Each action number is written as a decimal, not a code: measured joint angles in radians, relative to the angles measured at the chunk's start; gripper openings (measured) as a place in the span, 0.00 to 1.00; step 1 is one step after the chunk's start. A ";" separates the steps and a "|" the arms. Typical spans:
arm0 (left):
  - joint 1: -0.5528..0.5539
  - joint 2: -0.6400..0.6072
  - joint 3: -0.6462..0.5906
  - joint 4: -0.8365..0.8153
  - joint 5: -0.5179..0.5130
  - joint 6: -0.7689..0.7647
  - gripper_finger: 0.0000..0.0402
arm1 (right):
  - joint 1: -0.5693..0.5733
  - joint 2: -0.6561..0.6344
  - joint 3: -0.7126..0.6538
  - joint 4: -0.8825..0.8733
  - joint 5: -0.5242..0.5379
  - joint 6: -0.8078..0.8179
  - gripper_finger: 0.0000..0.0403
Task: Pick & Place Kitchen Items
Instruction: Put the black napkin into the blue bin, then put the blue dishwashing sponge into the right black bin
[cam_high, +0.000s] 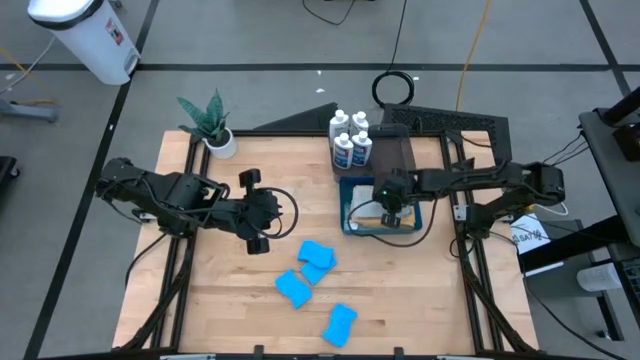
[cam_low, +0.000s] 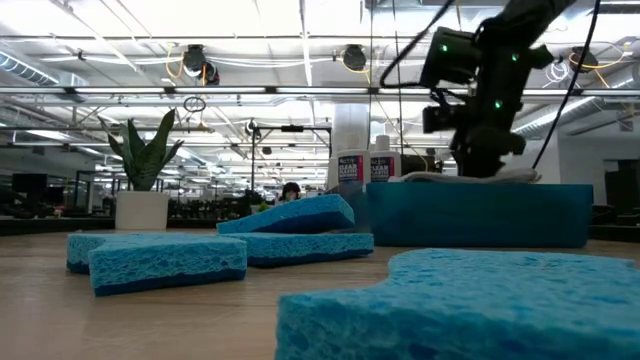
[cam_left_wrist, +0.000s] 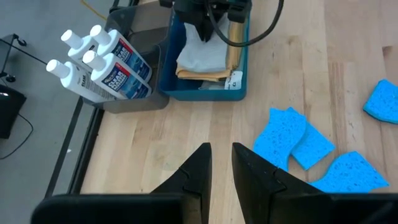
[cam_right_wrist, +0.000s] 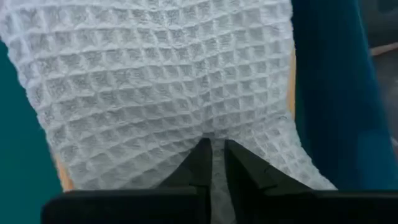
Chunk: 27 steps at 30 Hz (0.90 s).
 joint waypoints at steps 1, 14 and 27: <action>0.000 0.000 0.000 0.000 0.000 -0.003 0.17 | -0.004 0.000 -0.010 0.008 0.001 -0.001 0.08; 0.007 0.008 -0.001 0.000 0.001 -0.032 0.17 | 0.037 -0.143 0.047 0.044 -0.001 -0.029 0.21; 0.002 0.138 -0.520 0.517 0.080 0.205 0.56 | 0.275 -0.349 0.049 0.467 -0.003 -0.026 0.75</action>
